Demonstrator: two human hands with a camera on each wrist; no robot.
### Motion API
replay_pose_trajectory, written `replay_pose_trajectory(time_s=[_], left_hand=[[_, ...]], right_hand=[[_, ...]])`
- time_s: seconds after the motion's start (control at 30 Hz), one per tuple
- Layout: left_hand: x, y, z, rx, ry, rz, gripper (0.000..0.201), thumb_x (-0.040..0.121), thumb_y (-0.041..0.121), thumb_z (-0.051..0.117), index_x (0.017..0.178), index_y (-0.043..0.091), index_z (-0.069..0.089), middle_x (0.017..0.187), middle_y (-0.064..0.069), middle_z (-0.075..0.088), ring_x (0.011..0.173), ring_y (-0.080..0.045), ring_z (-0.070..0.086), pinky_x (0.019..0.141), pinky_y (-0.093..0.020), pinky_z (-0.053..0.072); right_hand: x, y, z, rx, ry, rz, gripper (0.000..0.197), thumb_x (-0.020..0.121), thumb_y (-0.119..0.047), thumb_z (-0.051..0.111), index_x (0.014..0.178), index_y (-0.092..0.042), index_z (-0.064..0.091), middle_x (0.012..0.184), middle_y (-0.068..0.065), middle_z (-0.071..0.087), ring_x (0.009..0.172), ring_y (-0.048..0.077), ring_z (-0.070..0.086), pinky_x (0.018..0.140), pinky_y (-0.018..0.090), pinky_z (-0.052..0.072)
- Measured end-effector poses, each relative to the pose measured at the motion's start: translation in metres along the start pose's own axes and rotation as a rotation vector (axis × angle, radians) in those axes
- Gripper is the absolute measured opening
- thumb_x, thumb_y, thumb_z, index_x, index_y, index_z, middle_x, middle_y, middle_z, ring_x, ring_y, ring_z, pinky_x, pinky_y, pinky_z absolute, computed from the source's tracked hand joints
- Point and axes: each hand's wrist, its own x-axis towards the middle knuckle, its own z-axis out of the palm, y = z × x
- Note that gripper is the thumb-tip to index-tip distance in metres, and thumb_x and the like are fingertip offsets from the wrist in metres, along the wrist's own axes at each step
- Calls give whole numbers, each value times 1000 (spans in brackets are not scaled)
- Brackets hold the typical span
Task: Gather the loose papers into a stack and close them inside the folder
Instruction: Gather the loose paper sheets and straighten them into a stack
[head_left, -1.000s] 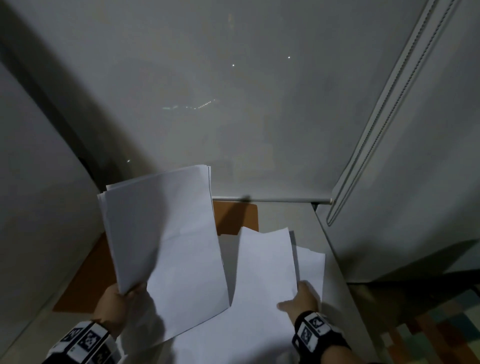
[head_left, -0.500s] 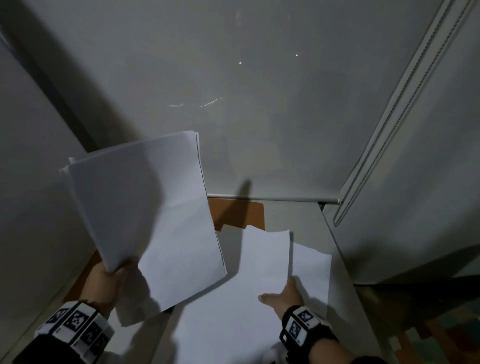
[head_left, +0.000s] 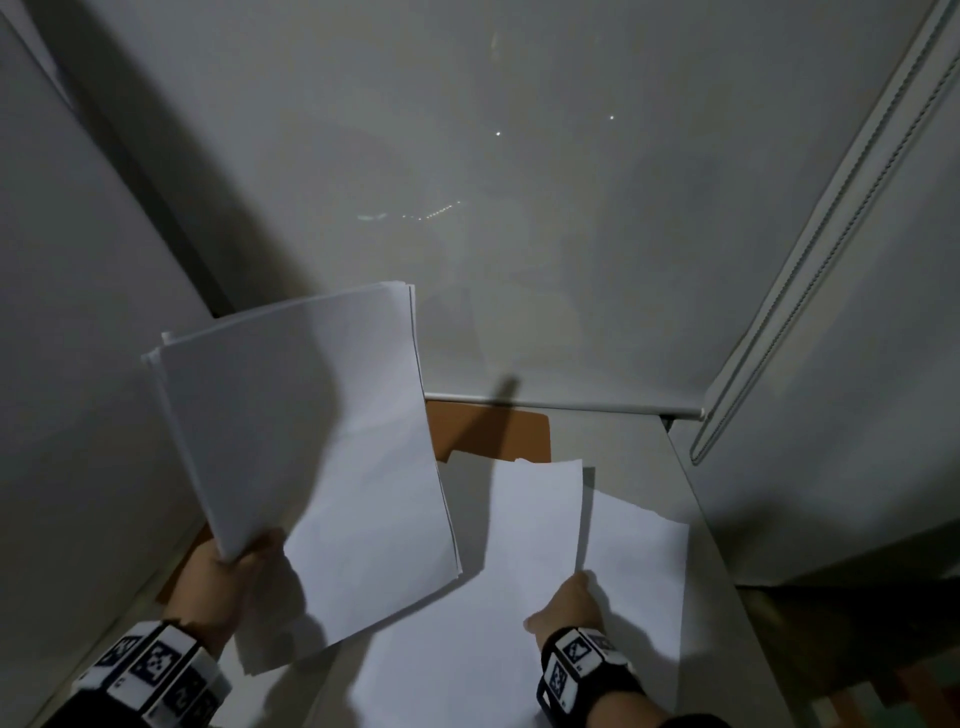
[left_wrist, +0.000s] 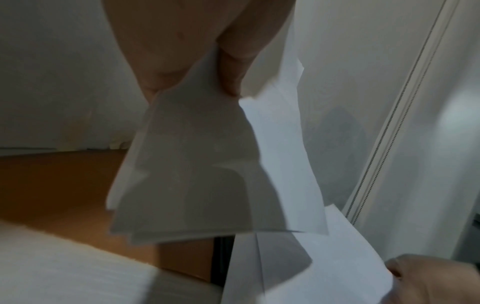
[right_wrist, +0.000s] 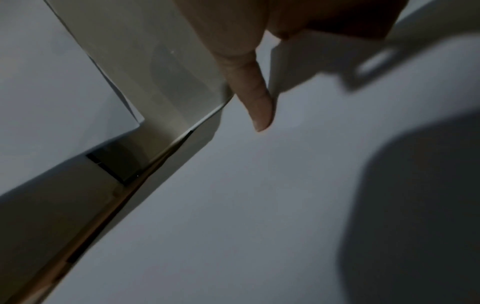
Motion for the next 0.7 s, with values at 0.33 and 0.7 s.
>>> replay_pose_trajectory(time_s=[0.33, 0.7], left_hand=[[6, -8, 5, 221, -8, 58, 14, 76, 9, 68, 66, 5, 58, 72, -18, 61, 68, -27, 52, 71, -43, 42], [23, 23, 32, 373, -53, 154, 15, 81, 5, 56, 91, -4, 62, 92, -30, 65, 90, -43, 59, 71, -35, 37]], right_hand=[[9, -4, -66, 392, 87, -229, 40, 76, 13, 62, 116, 14, 55, 109, 18, 62, 103, 34, 60, 83, 31, 43], [-17, -46, -185, 952, 186, -690, 11, 79, -2, 65, 82, -13, 64, 59, -21, 72, 59, -7, 66, 62, 9, 53]])
